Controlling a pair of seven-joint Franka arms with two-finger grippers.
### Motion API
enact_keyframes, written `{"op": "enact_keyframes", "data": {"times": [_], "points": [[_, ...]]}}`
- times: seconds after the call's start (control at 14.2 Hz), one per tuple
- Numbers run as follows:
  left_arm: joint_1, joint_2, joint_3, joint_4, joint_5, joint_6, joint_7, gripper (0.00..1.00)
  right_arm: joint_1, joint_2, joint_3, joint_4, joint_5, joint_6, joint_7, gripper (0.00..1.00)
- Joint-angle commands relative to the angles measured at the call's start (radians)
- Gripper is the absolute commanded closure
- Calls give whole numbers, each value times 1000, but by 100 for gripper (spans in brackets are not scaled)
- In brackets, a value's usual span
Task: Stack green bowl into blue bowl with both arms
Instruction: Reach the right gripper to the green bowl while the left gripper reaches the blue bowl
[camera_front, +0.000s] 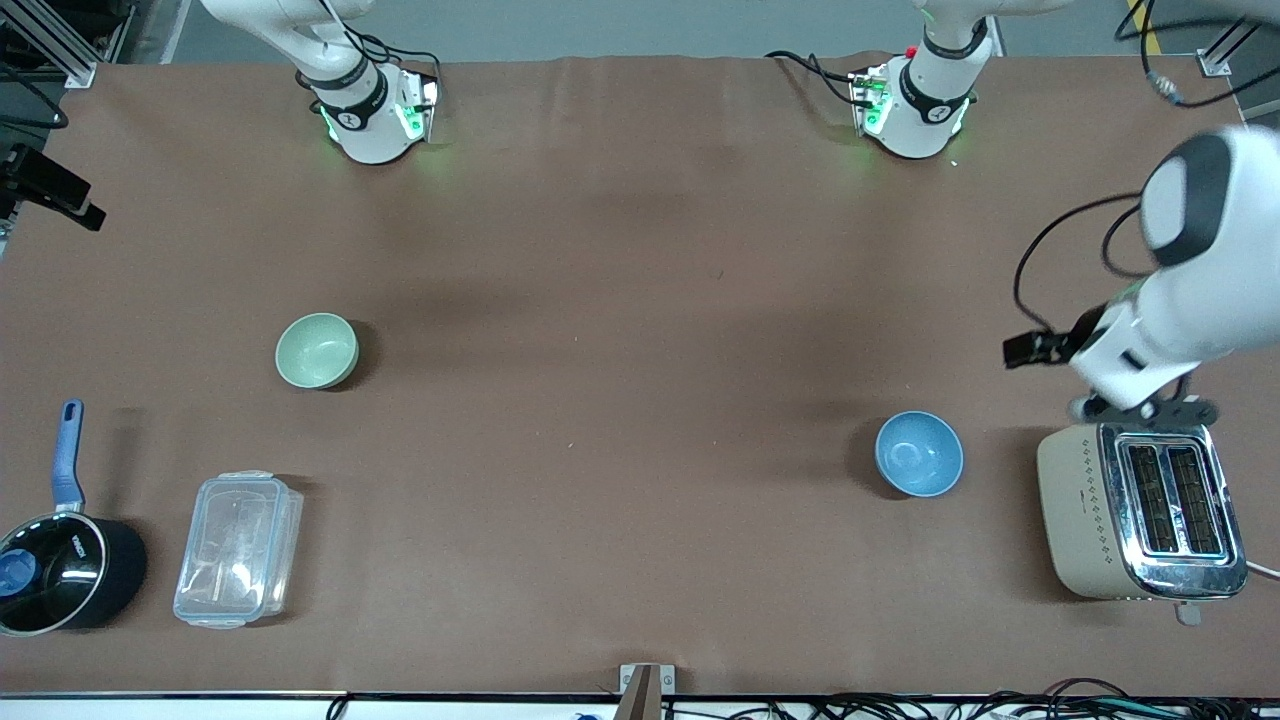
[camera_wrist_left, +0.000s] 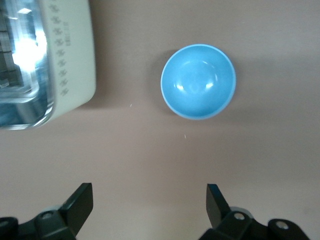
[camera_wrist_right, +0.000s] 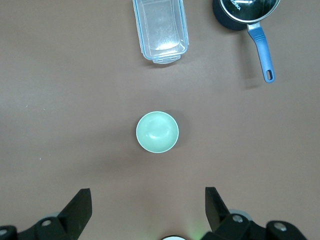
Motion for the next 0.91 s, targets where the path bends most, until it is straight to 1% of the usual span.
{"op": "enact_keyframes", "data": {"times": [0.0, 0.14, 0.21, 0.28, 0.35, 0.42, 0.49, 0.63, 0.7, 0.84], "points": [[18, 76, 0, -64, 18, 160, 7, 0, 2, 6, 3, 13, -13, -14, -4, 0], [26, 162, 0, -60, 17, 228, 8, 0, 2, 6, 3, -19, -13, -12, -10, 0], [24, 194, 0, -59, 15, 261, 8, 4, 3, 6, 3, -47, -13, -6, -12, 0], [26, 228, 0, -56, 11, 288, 7, 8, 3, 6, 3, -91, -13, 8, -13, 0], [24, 246, 0, -43, 8, 295, 5, 17, 5, 6, 3, -160, -14, 62, -15, 0], [23, 260, 0, -31, 0, 296, 4, 22, 5, 3, 3, -249, -14, 142, -15, 0], [20, 281, 0, -11, -11, 296, -7, 25, 5, 2, 3, -347, -14, 241, -16, 0], [18, 341, 0, 27, -26, 297, -12, 31, 6, 2, 3, -510, -16, 418, -17, 0], [18, 369, 0, 46, -29, 297, -12, 36, 6, 2, 3, -580, -22, 507, -24, 0], [18, 397, 0, 53, -32, 308, -12, 46, 2, 0, 3, -728, -24, 695, -35, 0]]}}
